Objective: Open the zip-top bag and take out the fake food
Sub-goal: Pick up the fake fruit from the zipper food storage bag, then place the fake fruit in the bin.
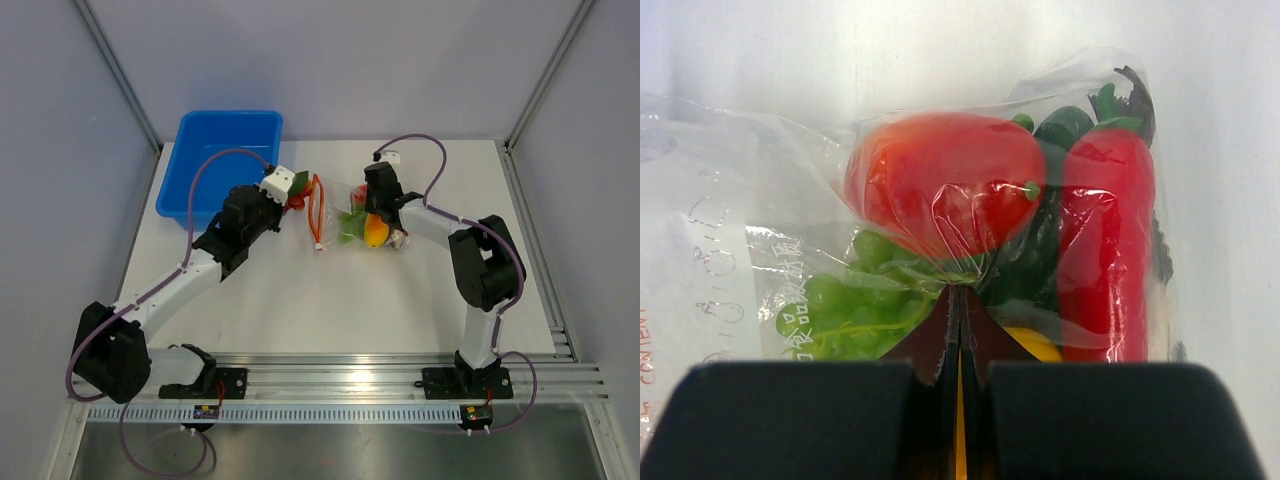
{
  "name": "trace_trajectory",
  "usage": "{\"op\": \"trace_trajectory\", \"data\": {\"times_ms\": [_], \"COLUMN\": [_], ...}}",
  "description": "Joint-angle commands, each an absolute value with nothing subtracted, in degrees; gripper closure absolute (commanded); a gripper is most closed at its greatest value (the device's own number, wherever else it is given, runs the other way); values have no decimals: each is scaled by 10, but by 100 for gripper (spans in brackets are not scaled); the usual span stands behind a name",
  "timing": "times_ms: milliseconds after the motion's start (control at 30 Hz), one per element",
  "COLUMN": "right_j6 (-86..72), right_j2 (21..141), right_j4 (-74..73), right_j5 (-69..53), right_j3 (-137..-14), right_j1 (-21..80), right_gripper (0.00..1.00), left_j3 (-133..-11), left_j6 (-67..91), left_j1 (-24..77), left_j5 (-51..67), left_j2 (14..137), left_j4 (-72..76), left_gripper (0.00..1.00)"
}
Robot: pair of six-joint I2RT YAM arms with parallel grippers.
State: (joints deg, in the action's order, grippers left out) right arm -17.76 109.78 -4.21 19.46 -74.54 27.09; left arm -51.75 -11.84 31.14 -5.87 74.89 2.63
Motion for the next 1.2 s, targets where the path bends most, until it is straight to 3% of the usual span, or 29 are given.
{"op": "trace_trajectory", "data": {"times_ms": [0, 433, 1167], "right_j6": [-171, -169, -162], "right_j2": [1078, 1078, 1074], "right_j4": [-54, -53, -47], "right_j5": [207, 194, 177], "right_j3": [-743, -744, -739], "right_j1": [266, 265, 266], "right_gripper": [100, 100, 100], "left_j3": [-493, -426, -532], "left_j6": [-65, 75, 25], "left_j1": [271, 98, 56], "left_j5": [23, 58, 30], "left_j2": [674, 574, 820], "left_j4": [100, 221, 175], "left_gripper": [100, 100, 100]}}
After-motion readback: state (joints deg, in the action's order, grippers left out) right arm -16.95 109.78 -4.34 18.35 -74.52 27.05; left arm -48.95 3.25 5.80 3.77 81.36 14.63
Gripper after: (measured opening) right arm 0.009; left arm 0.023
